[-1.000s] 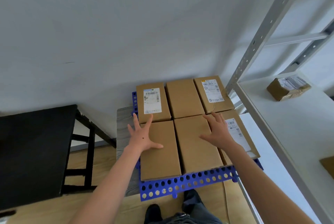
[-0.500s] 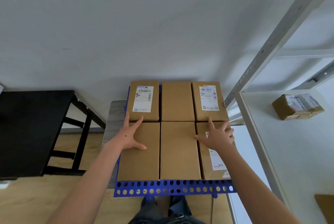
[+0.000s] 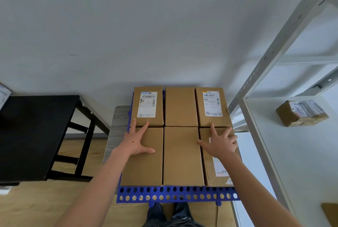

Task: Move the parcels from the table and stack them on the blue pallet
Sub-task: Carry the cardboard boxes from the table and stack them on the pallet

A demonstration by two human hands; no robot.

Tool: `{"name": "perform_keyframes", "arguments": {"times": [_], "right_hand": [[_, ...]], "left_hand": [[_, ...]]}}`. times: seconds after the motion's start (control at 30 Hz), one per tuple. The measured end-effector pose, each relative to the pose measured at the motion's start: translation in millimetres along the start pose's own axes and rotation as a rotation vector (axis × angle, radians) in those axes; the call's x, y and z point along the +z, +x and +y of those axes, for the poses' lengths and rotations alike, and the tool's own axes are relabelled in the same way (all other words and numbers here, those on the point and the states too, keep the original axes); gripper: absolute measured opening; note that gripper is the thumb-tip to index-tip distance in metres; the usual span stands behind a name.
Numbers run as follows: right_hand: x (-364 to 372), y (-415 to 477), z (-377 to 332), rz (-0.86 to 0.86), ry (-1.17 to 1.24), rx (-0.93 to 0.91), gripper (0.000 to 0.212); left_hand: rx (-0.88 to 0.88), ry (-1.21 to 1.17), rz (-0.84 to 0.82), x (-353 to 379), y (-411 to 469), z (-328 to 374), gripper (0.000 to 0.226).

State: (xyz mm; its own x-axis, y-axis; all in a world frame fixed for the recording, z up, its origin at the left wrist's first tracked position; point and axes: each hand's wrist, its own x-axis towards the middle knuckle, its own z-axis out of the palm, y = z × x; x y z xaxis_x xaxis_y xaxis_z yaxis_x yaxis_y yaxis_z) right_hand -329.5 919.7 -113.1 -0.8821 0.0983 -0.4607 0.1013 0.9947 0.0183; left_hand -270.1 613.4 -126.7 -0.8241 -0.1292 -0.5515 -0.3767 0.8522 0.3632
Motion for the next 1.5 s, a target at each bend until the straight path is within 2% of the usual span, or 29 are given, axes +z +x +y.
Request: {"name": "perform_keyframes", "arguments": {"times": [0.2, 0.33, 0.57, 0.87, 1.0, 1.2, 1.3, 1.37, 1.43, 1.5], "right_hand": [[0.1, -7.1, 2.7, 0.004, 0.02, -0.033, 0.093], [-4.2, -6.2, 6.7, -0.059, 0.08, -0.05, 0.091], [-13.4, 0.4, 18.2, -0.066, 0.219, -0.109, 0.082], [-21.7, -2.3, 6.1, 0.0, 0.287, -0.365, 0.058], [-31.9, -3.1, -1.3, -0.018, 0.372, -0.378, 0.056], [-30.0, -1.2, -23.9, -0.014, 0.47, -0.559, 0.051], [-25.7, 4.3, -44.8, -0.007, 0.434, -0.64, 0.053], [-20.5, 9.6, -57.6, -0.001, 0.371, -0.666, 0.059], [-14.8, 15.4, -67.7, 0.022, 0.272, -0.673, 0.068], [-10.2, 19.7, -74.2, 0.052, 0.191, -0.662, 0.075]], "left_hand": [[0.002, -0.01, 0.007, 2.2, -1.3, -3.6, 0.122], [-0.02, 0.015, 0.024, 2.2, -1.8, -3.3, 0.123], [-0.003, 0.121, 0.145, 7.6, -13.0, 1.7, 0.118], [0.037, 0.032, 0.321, 8.9, -36.4, 16.2, 0.072], [0.071, -0.052, 0.413, 1.7, -45.7, 34.2, 0.054], [0.067, -0.177, 0.593, 9.9, -60.4, 48.5, 0.032], [-0.003, -0.209, 0.623, 6.2, -52.3, 44.0, 0.035], [-0.046, -0.21, 0.623, -5.3, -34.7, 43.9, 0.046], [-0.122, -0.142, 0.578, -16.4, -12.6, 47.1, 0.062], [-0.241, -0.079, 0.46, -22.4, 8.4, 52.4, 0.087]]}}
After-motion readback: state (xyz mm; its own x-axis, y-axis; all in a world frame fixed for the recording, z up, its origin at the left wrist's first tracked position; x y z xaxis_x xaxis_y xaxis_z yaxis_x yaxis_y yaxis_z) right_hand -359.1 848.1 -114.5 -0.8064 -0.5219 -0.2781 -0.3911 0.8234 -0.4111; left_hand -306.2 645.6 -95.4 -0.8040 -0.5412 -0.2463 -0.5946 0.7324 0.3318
